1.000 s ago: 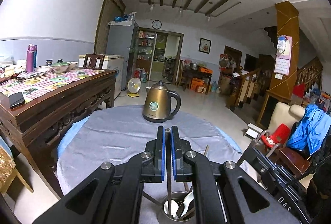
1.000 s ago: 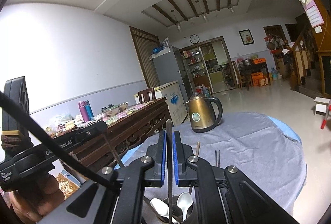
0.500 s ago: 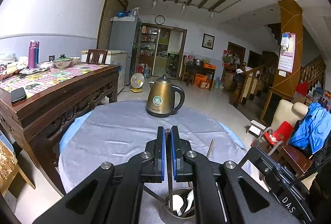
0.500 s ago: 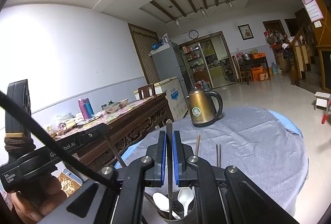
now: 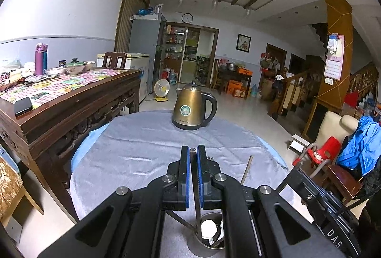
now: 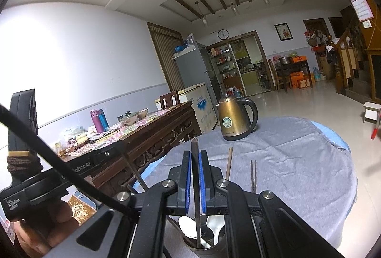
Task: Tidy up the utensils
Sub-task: 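Carry the held chopsticks over the metal cup and lower them in with both grippers, then open both grippers to release the chopsticks into the cup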
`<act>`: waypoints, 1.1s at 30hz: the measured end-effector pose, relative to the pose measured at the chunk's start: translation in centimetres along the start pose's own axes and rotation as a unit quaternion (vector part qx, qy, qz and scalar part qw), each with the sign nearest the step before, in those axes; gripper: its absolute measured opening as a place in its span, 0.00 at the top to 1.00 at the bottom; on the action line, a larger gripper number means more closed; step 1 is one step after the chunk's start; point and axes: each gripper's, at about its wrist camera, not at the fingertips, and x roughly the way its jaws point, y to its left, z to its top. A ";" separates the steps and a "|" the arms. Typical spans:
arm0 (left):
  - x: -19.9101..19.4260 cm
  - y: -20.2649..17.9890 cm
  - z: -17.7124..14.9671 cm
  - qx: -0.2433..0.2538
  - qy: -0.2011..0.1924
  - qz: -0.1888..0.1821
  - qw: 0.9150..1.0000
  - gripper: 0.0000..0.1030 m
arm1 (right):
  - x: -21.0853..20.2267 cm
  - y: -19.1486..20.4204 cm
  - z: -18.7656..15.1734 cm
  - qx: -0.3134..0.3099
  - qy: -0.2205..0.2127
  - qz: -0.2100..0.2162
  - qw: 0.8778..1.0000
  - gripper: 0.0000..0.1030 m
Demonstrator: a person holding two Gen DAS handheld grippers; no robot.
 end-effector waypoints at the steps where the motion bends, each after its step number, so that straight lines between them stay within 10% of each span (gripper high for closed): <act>1: 0.0 -0.1 0.1 0.000 0.000 0.001 1.000 0.94 | 0.0 0.0 0.0 0.000 0.000 0.000 1.000 0.93; 27: 1.4 0.9 -0.8 -0.002 0.032 0.003 0.999 0.92 | 2.5 -0.8 -0.9 0.014 0.011 0.008 1.000 0.90; 33: 0.6 2.0 -0.5 -0.013 0.022 0.010 1.000 0.71 | 1.5 -2.8 -0.2 0.034 -0.003 -0.015 0.999 0.90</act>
